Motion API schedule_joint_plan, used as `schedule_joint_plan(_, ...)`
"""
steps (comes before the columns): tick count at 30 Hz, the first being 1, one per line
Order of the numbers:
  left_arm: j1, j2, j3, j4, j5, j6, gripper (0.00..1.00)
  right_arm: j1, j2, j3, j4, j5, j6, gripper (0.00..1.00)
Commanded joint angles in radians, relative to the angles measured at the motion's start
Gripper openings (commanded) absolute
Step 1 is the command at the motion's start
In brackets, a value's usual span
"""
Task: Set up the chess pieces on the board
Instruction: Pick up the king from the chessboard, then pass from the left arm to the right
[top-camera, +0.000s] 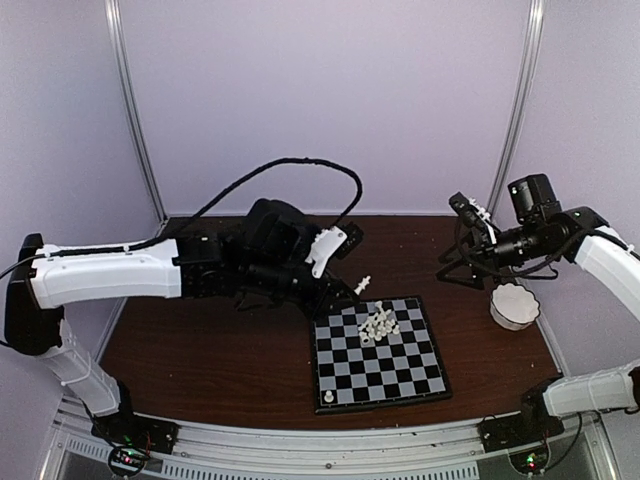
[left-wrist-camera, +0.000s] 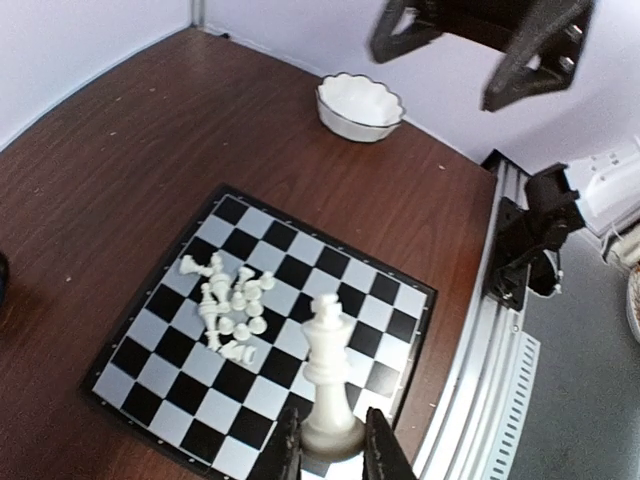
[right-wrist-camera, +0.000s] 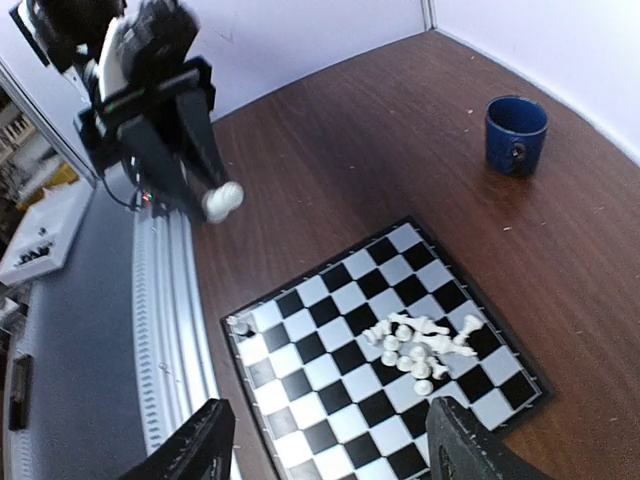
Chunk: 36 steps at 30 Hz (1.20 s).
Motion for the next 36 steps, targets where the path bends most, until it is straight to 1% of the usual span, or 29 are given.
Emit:
schedule_joint_plan(1,-0.049,-0.026,-0.086,0.229,-0.026,0.035,0.04,0.082,0.062,0.037,0.085,-0.139,0.228,0.7)
schedule_joint_plan(4,-0.075,-0.028,-0.091,0.248,-0.05,0.04,0.04,0.174,0.123,0.094,0.099,-0.143,0.297,0.72)
schedule_joint_plan(7,-0.084,-0.027,-0.104,0.284,-0.042,0.027,0.04,0.205,0.164,0.116,0.141,-0.15,0.37,0.73)
schedule_joint_plan(15,-0.097,-0.02,-0.13,0.339,-0.037,0.009,0.04,0.269,0.225,0.135,0.131,-0.133,0.369,0.71)
schedule_joint_plan(21,-0.1,-0.025,-0.133,0.34,-0.03,0.007,0.05,0.29,0.243,0.131,0.135,-0.139,0.374,0.62)
schedule_joint_plan(25,-0.102,-0.026,-0.131,0.34,-0.03,0.009,0.05,0.302,0.252,0.117,0.156,-0.139,0.372,0.6)
schedule_joint_plan(29,-0.104,-0.026,-0.131,0.34,-0.028,0.009,0.05,0.316,0.271,0.118,0.171,-0.16,0.377,0.55)
schedule_joint_plan(36,-0.107,-0.014,-0.12,0.34,-0.042,0.01,0.06,0.337,0.292,0.117,0.204,-0.198,0.395,0.39)
